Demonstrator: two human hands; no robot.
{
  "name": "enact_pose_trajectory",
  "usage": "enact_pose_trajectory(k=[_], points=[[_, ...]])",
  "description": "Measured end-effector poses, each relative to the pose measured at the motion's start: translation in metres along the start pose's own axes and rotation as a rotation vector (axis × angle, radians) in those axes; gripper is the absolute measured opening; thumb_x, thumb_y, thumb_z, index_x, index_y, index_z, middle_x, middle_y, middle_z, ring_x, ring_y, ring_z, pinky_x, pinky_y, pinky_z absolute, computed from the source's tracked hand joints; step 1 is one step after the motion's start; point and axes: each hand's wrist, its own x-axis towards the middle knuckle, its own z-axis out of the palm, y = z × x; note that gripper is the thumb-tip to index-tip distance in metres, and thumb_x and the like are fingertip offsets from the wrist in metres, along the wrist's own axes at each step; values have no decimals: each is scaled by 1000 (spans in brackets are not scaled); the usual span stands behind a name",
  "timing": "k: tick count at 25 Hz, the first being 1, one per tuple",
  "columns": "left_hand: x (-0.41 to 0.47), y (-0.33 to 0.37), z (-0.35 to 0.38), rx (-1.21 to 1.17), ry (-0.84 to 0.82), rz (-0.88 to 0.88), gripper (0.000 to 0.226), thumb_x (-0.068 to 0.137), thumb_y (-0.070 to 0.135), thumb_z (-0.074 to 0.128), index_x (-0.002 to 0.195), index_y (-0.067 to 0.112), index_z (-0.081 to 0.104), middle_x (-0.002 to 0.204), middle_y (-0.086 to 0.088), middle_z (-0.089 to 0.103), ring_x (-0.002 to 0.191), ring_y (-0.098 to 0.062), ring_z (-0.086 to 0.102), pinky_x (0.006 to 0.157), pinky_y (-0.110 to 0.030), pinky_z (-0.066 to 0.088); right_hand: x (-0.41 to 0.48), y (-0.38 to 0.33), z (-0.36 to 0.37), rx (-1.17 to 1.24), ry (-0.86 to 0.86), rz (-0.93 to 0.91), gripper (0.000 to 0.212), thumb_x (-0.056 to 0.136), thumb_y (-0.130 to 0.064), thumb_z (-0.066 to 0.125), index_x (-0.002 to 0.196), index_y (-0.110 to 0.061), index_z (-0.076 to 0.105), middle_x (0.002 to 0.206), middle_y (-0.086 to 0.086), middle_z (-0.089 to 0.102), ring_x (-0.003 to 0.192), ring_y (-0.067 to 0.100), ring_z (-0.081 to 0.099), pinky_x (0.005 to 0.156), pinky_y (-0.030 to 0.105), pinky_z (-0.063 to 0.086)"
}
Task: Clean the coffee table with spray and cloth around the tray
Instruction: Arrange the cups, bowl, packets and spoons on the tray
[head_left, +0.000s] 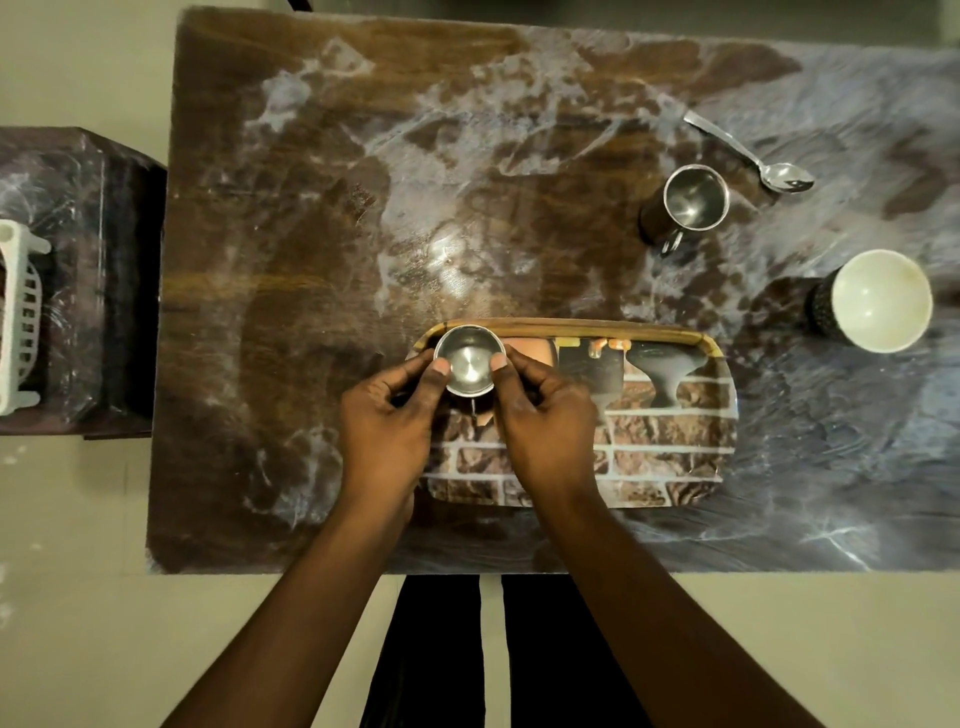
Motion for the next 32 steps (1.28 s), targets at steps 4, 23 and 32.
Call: enact_pose_trajectory(k=[4,23,32], points=[[-6,13,5,49,156,108,35,90,13,87,123,10,78,106,1,81,83,8,74,87,-21,66,-2,-2,-5,101,-24,108,47,97,-33,77,138,-13,69,120,1,80,107,10,77,95,32,64],[62,72,251,50,-306,-54,34,108,14,66,142,16,72,127,-10,81,111,-28,79,100,-50,65,172,-61,-152,135,61,26,22,108,-25,60,124,-26,75,112,-6,80,104,11,75,85,30,58],[-24,77,199,-379,-47,-72,28,106,17,69,134,15,75,126,-7,83,114,-24,81,97,-41,67,101,-68,-139,266,-44,-18,27,106,-29,65,130,-20,76,119,1,81,109,21,79,94,48,65]])
